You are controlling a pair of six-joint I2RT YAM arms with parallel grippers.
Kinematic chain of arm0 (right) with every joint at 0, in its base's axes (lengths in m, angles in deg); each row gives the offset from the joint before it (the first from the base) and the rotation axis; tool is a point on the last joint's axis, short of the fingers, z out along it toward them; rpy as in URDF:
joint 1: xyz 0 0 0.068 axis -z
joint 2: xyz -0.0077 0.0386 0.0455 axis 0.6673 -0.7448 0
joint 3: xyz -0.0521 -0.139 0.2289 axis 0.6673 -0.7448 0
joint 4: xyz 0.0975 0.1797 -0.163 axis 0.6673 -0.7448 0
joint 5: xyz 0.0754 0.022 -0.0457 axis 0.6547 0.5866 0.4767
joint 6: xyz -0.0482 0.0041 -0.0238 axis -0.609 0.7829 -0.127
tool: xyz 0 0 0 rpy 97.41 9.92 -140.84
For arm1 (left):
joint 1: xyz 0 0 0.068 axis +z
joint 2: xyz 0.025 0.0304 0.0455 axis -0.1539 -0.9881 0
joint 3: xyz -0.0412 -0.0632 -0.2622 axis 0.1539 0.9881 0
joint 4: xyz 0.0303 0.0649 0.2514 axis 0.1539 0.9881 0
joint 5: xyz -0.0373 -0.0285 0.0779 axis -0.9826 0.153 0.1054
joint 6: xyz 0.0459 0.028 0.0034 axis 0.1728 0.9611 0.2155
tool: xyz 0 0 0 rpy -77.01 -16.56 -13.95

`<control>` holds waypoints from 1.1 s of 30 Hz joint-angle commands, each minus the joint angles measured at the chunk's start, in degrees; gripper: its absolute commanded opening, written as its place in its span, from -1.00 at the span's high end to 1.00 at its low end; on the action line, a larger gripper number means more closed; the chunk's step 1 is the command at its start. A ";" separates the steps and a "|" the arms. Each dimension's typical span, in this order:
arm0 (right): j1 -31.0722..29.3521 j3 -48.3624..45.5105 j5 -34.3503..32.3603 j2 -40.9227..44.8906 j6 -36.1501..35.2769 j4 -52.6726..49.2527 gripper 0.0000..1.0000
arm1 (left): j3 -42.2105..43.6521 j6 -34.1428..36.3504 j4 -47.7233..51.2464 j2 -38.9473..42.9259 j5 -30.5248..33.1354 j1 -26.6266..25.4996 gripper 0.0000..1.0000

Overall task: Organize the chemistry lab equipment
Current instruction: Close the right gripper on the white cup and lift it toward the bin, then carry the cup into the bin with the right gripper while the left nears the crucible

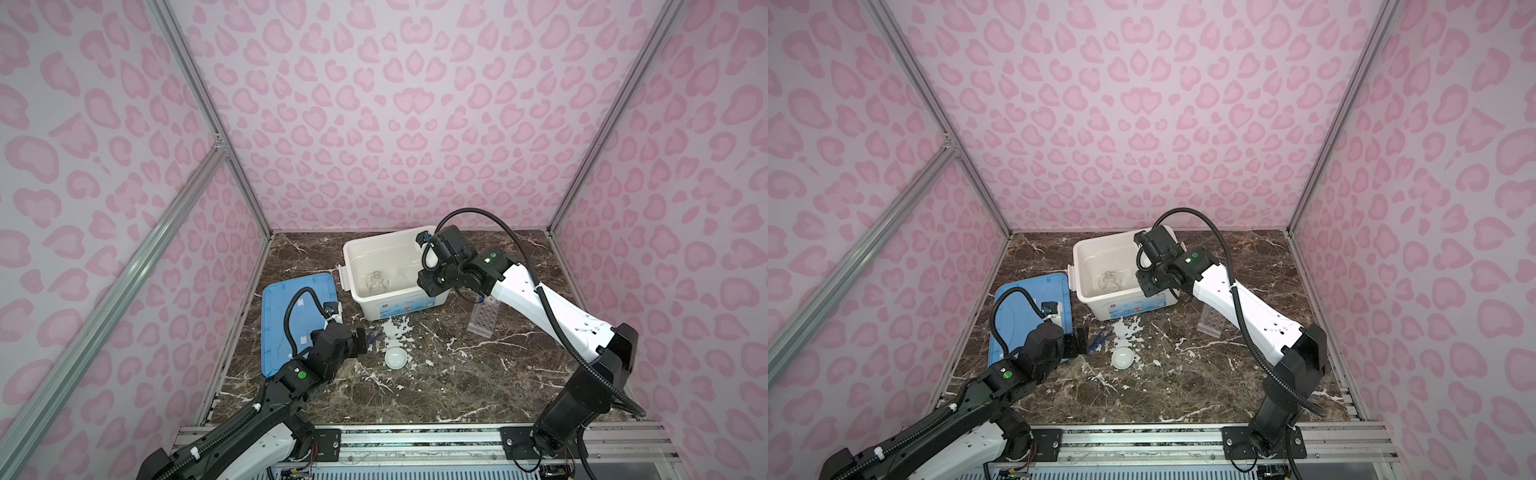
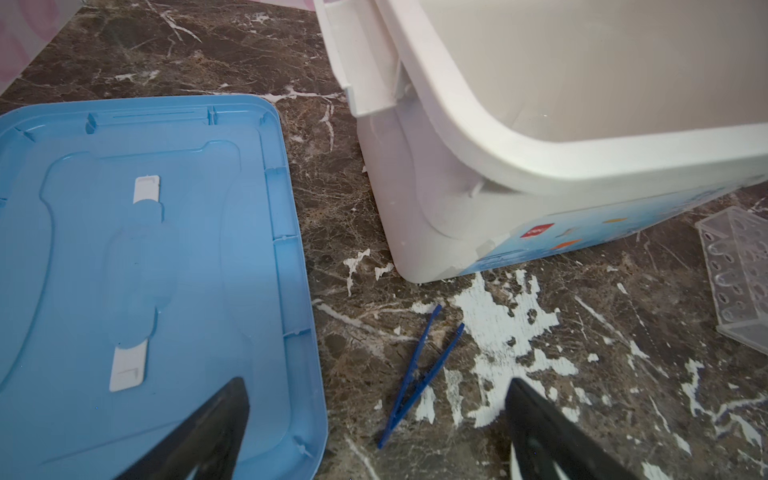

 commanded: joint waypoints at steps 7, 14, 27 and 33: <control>4.38 9.72 1.09 -10.32 -5.39 0.31 0.42 | -0.64 -0.35 -1.18 -4.55 3.11 -5.87 -0.91; 6.22 19.90 1.68 -21.71 -7.55 -4.39 0.42 | -2.62 0.90 -1.23 -10.21 3.36 -10.02 -0.86; 8.25 31.87 5.40 -36.51 -8.84 -12.63 0.42 | -4.18 4.05 -3.71 -17.00 -1.85 -15.25 -0.78; 9.39 34.77 6.34 -40.27 -8.82 -15.46 0.42 | -5.64 4.78 -3.61 -20.19 -1.62 -17.67 -0.76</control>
